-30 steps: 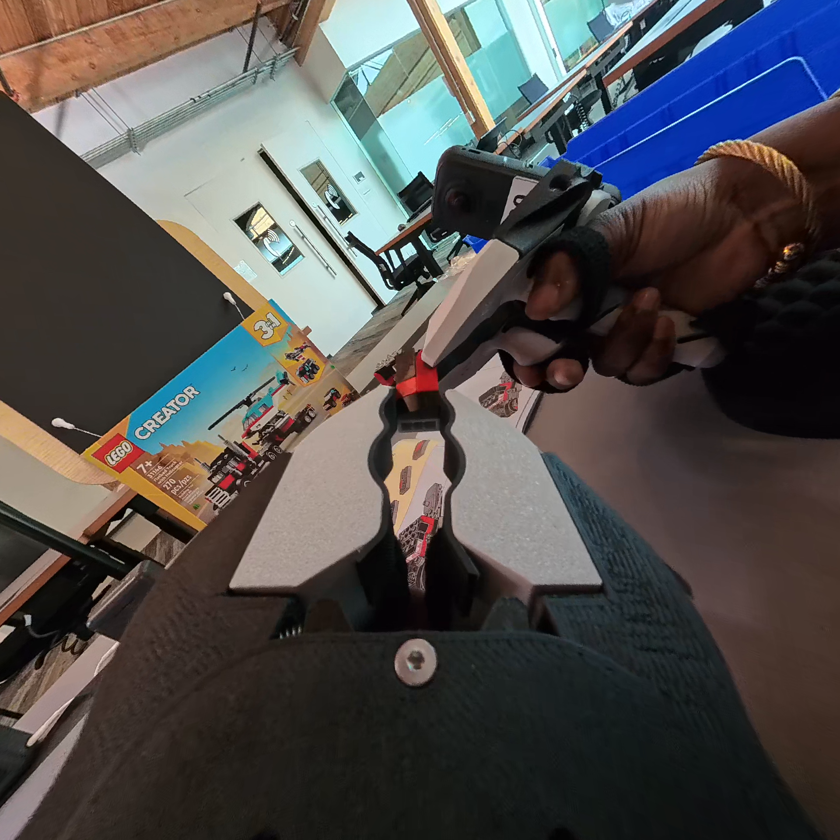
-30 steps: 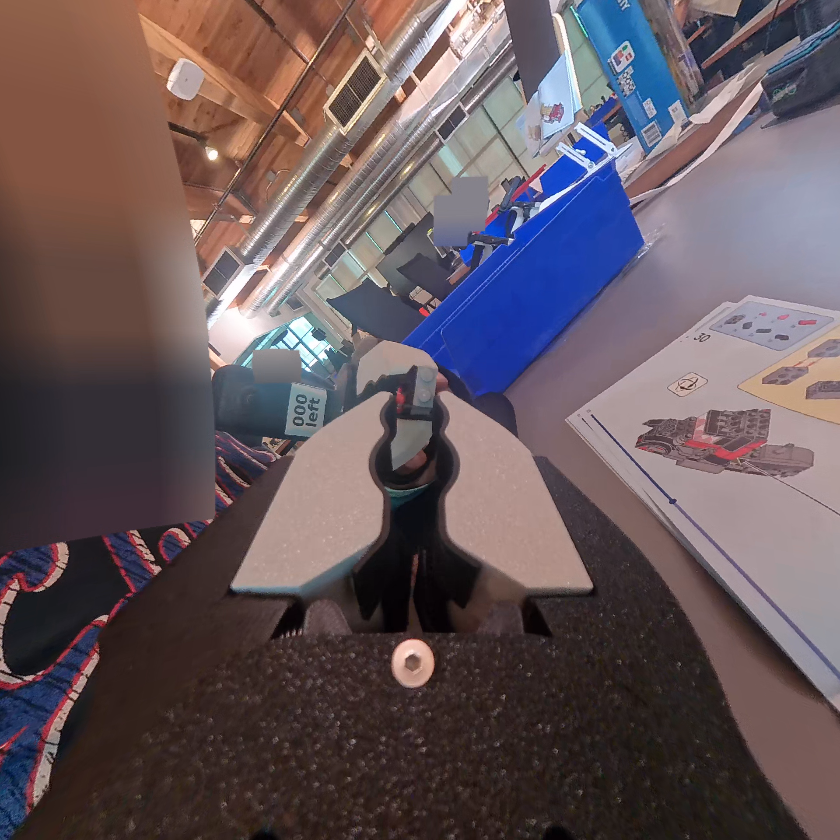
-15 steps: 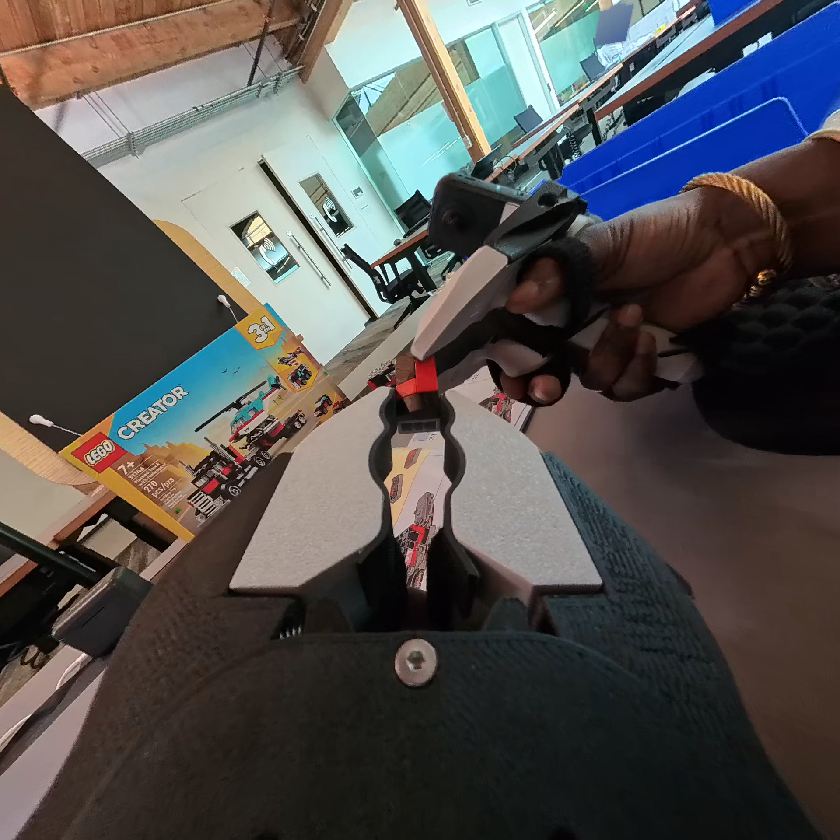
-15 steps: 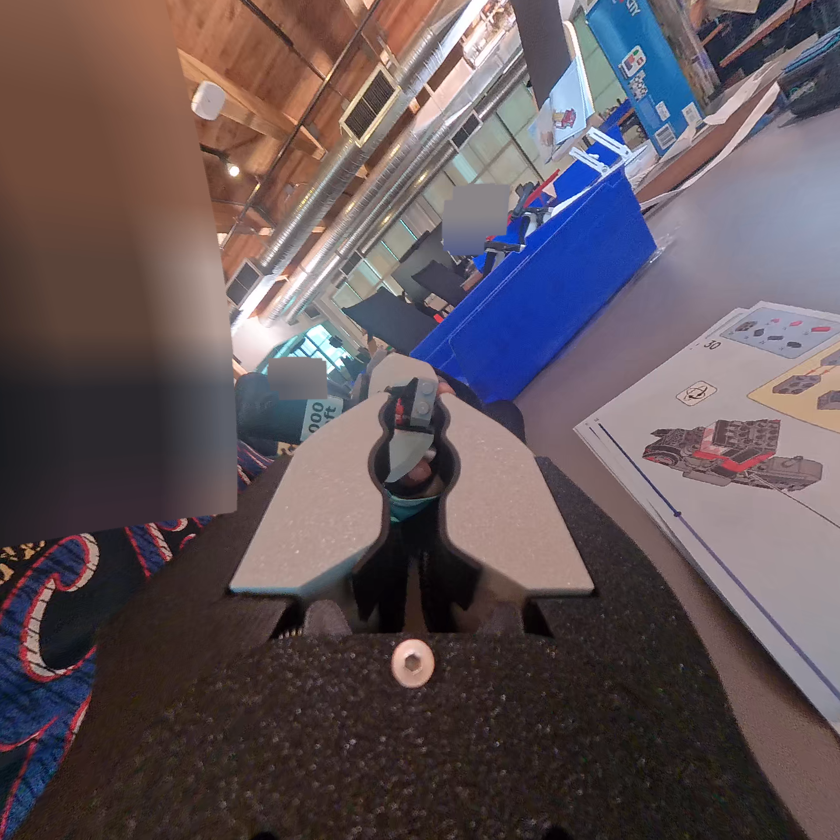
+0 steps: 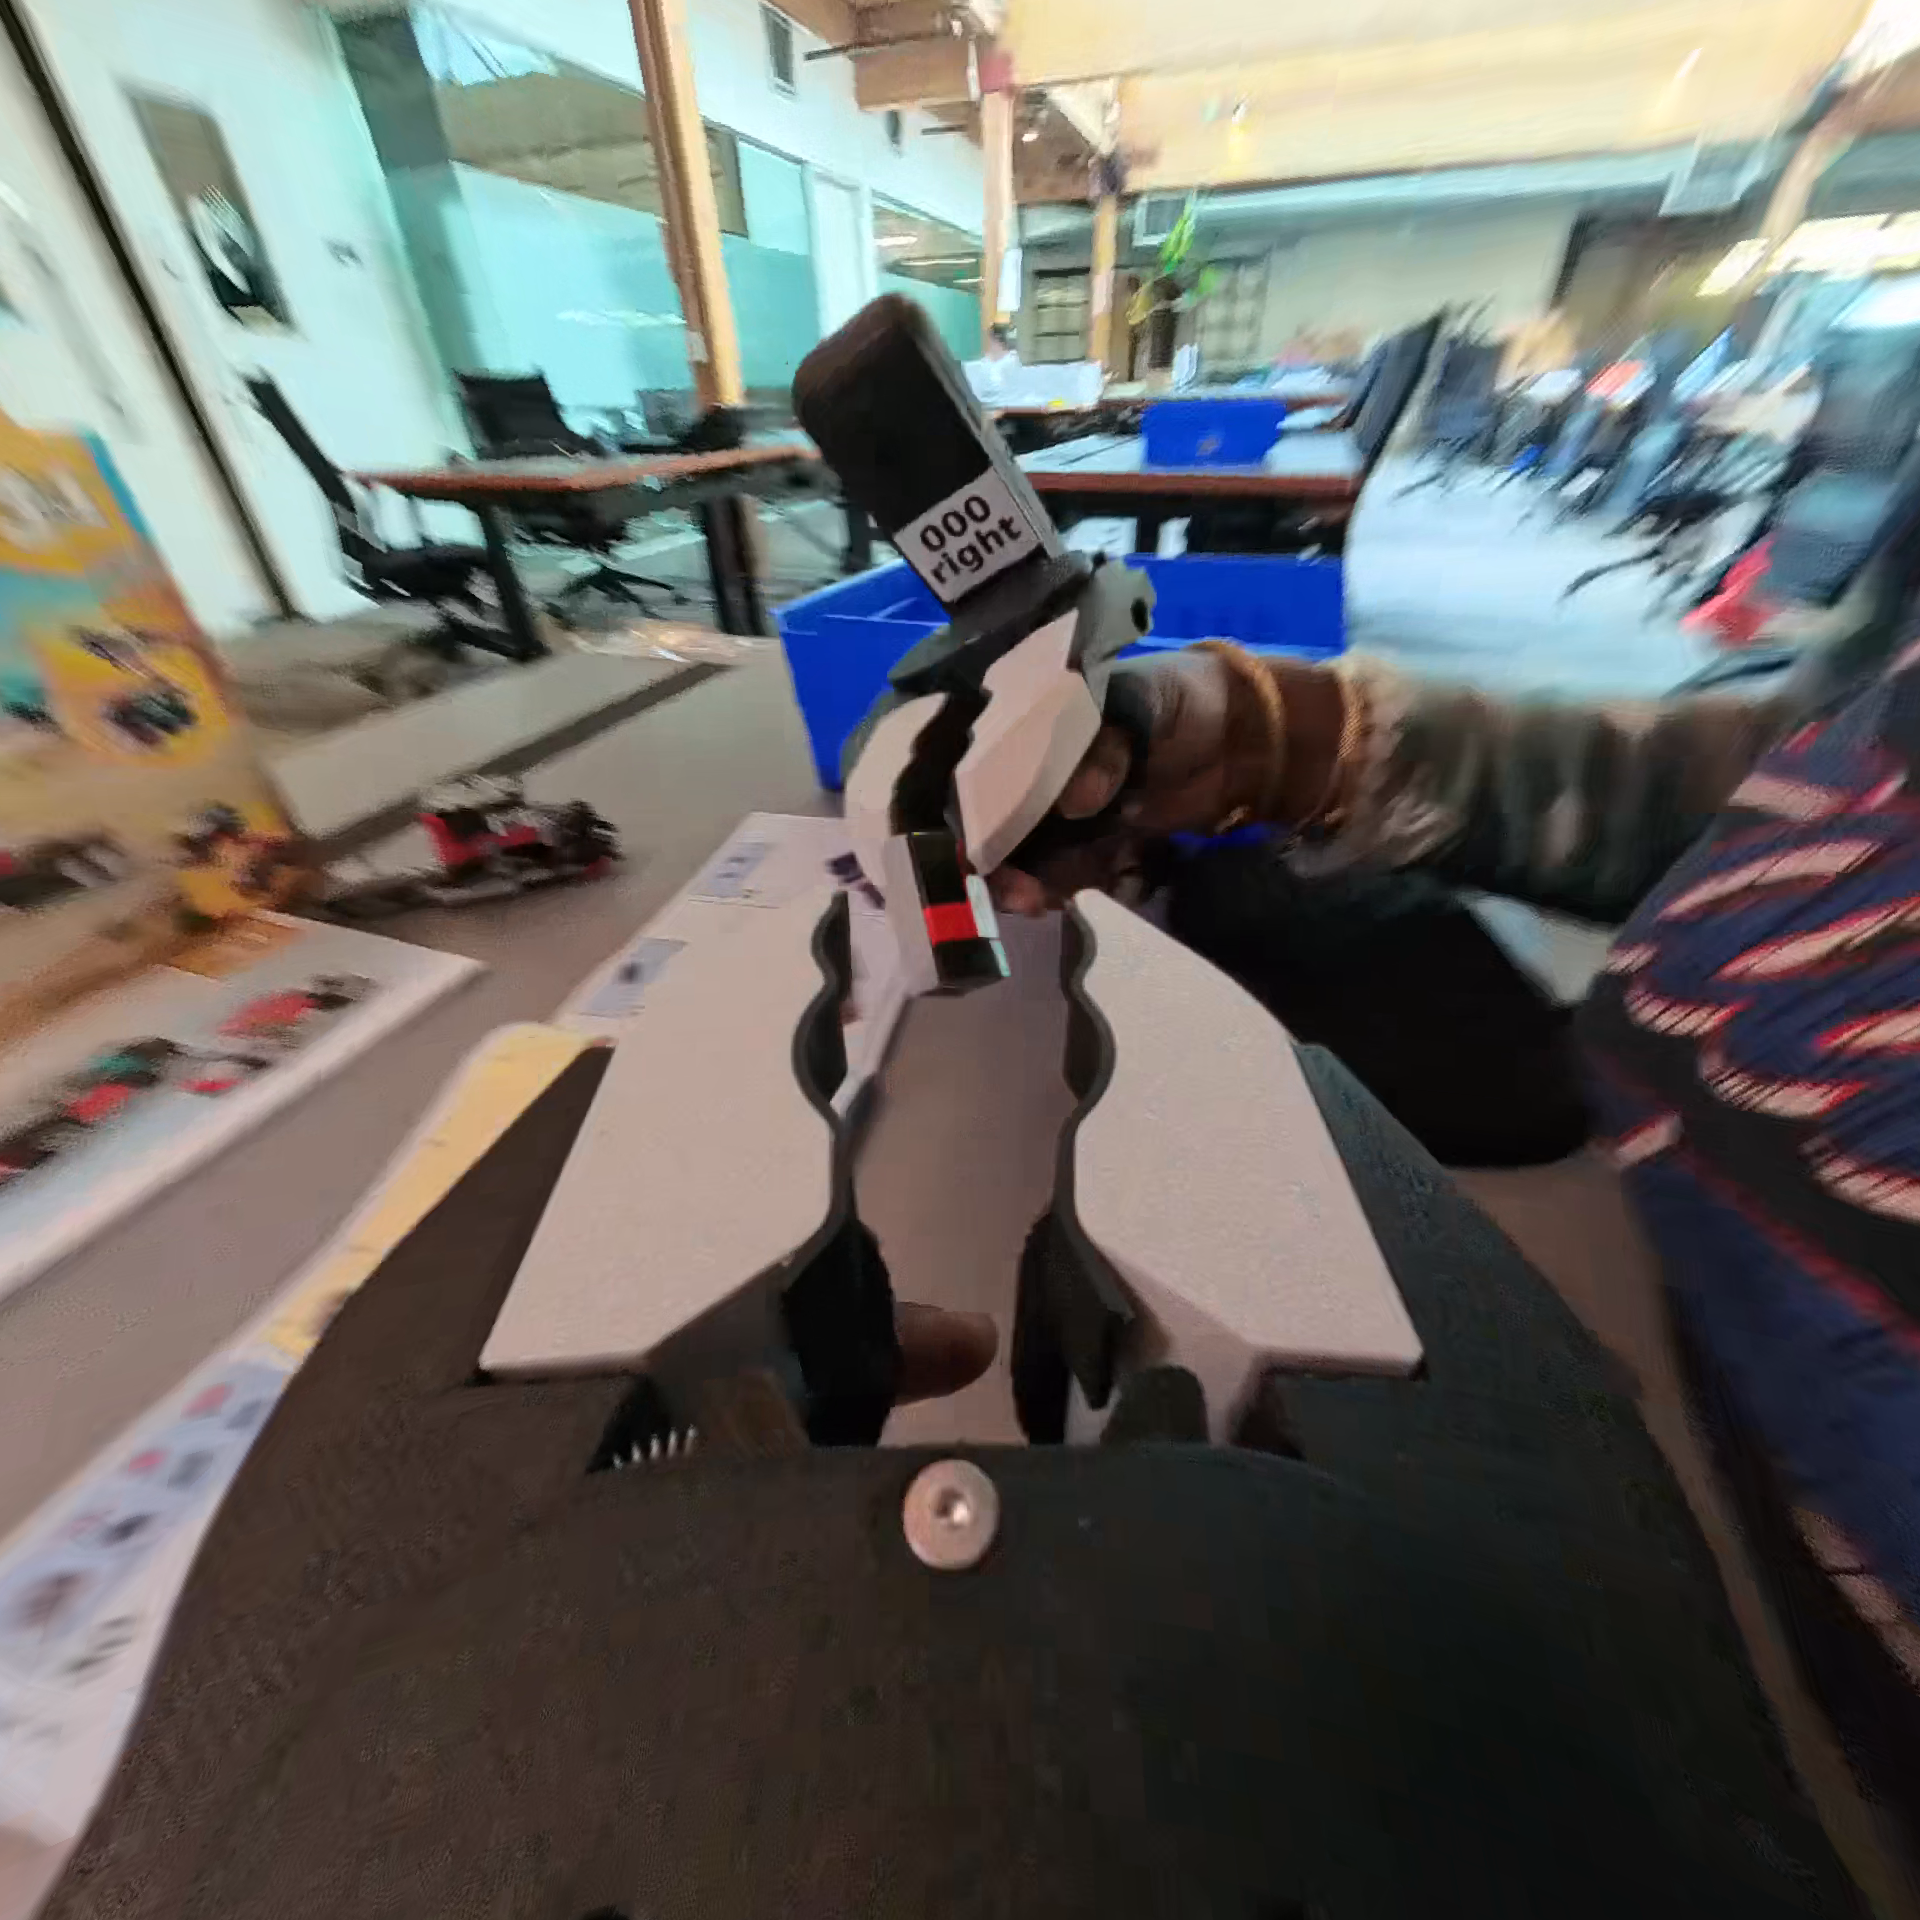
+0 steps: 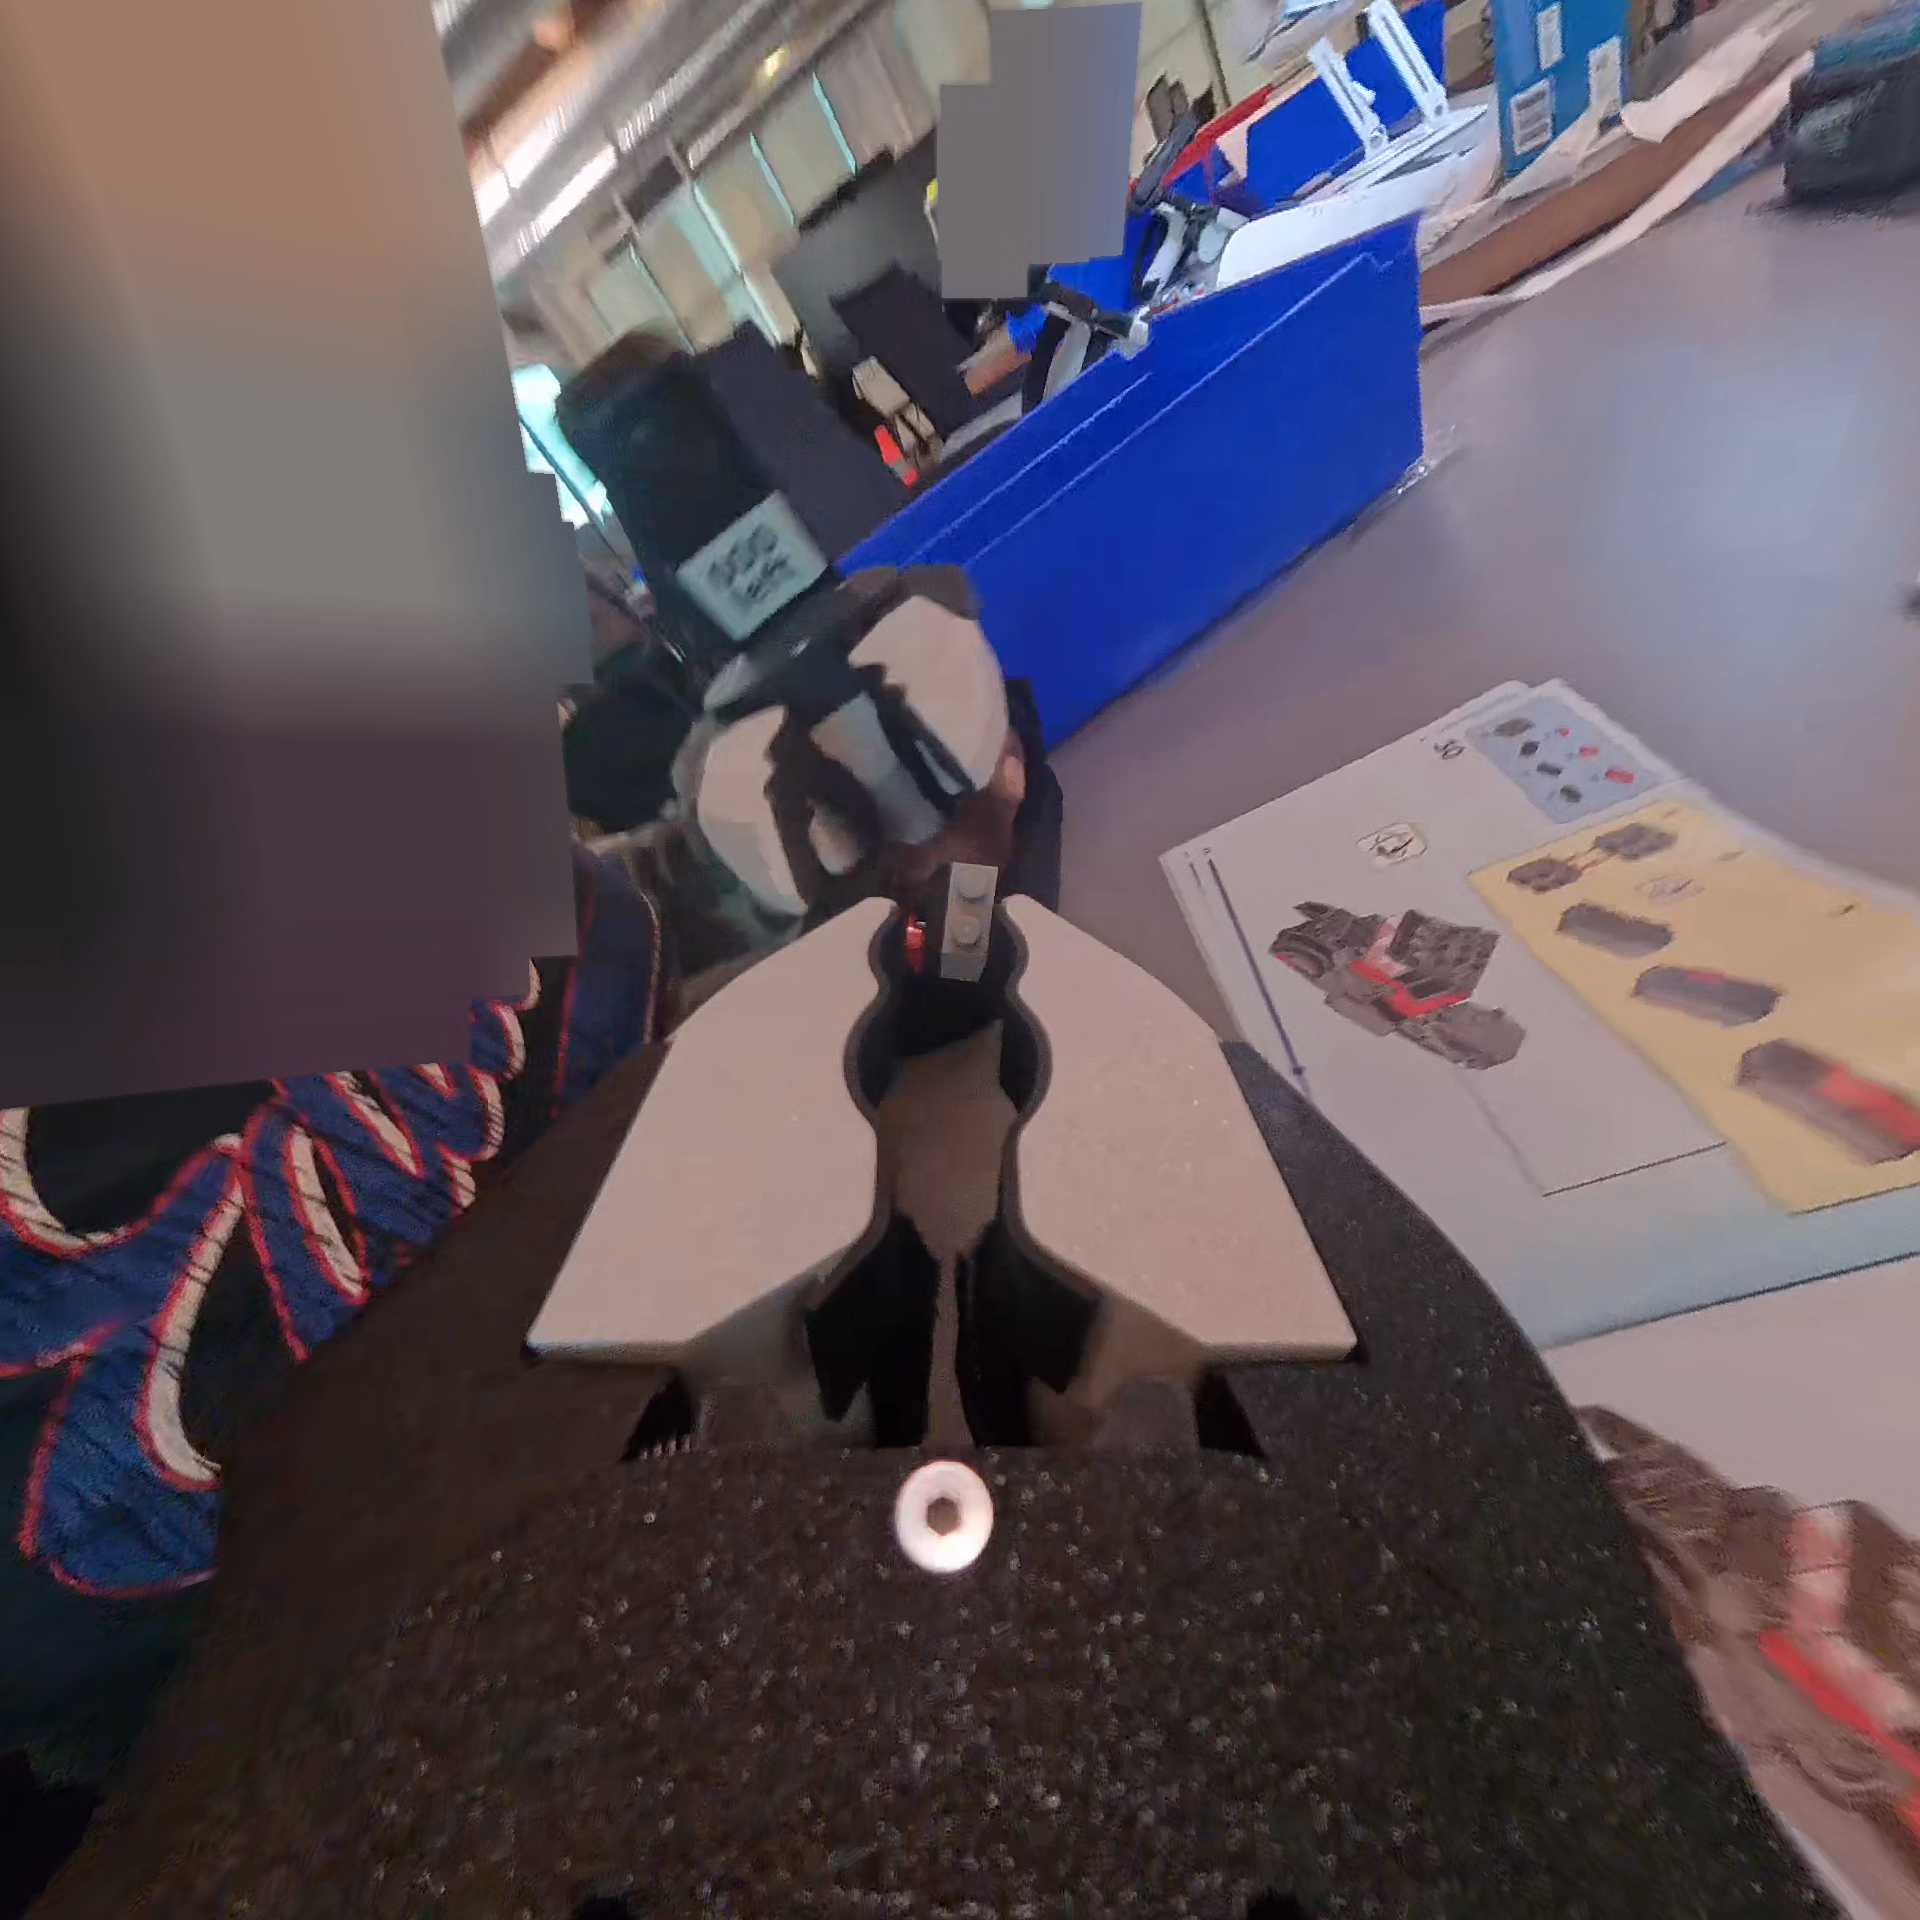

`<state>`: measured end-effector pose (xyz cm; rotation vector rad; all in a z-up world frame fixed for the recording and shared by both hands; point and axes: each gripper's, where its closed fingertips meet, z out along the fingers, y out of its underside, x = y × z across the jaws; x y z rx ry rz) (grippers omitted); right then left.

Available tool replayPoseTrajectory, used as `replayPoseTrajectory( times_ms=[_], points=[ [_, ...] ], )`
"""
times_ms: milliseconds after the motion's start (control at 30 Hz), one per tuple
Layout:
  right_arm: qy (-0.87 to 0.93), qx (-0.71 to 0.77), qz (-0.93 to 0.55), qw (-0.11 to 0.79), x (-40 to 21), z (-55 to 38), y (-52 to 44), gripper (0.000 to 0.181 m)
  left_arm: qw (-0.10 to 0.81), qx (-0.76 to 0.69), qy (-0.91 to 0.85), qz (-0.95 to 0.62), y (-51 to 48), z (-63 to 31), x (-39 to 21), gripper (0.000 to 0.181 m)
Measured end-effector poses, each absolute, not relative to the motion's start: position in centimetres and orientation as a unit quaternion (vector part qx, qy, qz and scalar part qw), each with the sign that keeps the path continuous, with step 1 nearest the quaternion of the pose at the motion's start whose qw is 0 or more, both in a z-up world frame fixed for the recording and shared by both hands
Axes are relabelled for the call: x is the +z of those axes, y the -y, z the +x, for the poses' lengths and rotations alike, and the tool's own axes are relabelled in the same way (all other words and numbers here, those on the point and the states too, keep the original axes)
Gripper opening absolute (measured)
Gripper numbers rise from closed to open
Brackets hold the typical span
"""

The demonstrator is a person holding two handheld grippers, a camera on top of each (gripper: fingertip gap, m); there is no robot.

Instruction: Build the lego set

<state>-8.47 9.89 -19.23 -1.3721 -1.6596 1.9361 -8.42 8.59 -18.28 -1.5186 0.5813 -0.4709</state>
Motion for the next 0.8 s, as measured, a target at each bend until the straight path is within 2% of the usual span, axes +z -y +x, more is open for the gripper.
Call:
replayPoseTrajectory(
  times_ms=[67, 133, 300, 467, 533, 600, 633, 700, 800],
  points=[
    [0.596, 0.642, -0.455, 0.16, -18.6, -8.5, -10.2, 0.015, 0.63, -0.279, -0.227, -0.688, -8.9, -8.5, -17.8, 0.042],
    [0.624, 0.61, -0.452, 0.184, -18.6, -8.6, -10.4, 0.016, 0.61, -0.276, -0.228, -0.707, -9.4, -8.4, -18.1, 0.041],
    [0.708, 0.517, -0.421, 0.233, -18.9, -8.3, -10.1, 0.015, 0.591, -0.177, -0.305, -0.726, -10.4, -7.7, -19.6, 0.017],
    [0.726, 0.518, -0.393, 0.223, -18.2, -8.0, -9.2, 0.015, 0.567, -0.237, -0.331, -0.716, -10.1, -6.4, -19.5, 0.019],
    [0.713, 0.539, -0.389, 0.224, -17.7, -8.0, -9.3, 0.015, 0.56, -0.244, -0.33, -0.72, -10.2, -6.4, -19.7, 0.029],
    [0.661, 0.581, -0.414, 0.232, -16.7, -8.5, -10.1, 0.015, 0.562, -0.239, -0.31, -0.728, -10.6, -7.0, -19.7, 0.054],
    [0.608, 0.621, -0.437, 0.232, -15.8, -9.0, -10.9, 0.015, 0.577, -0.231, -0.3, -0.724, -10.8, -7.4, -19.3, 0.057],
    [0.467, 0.723, -0.472, 0.191, -14.1, -9.5, -12.5, 0.015, 0.648, -0.177, -0.28, -0.686, -11.4, -8.6, -17.5, 0.056],
    [0.277, 0.817, -0.489, 0.125, -13.4, -9.9, -14.4, 0.015, 0.757, -0.02, -0.269, -0.596, -11.6, -10.7, -14.0, 0.046]
  ],
)
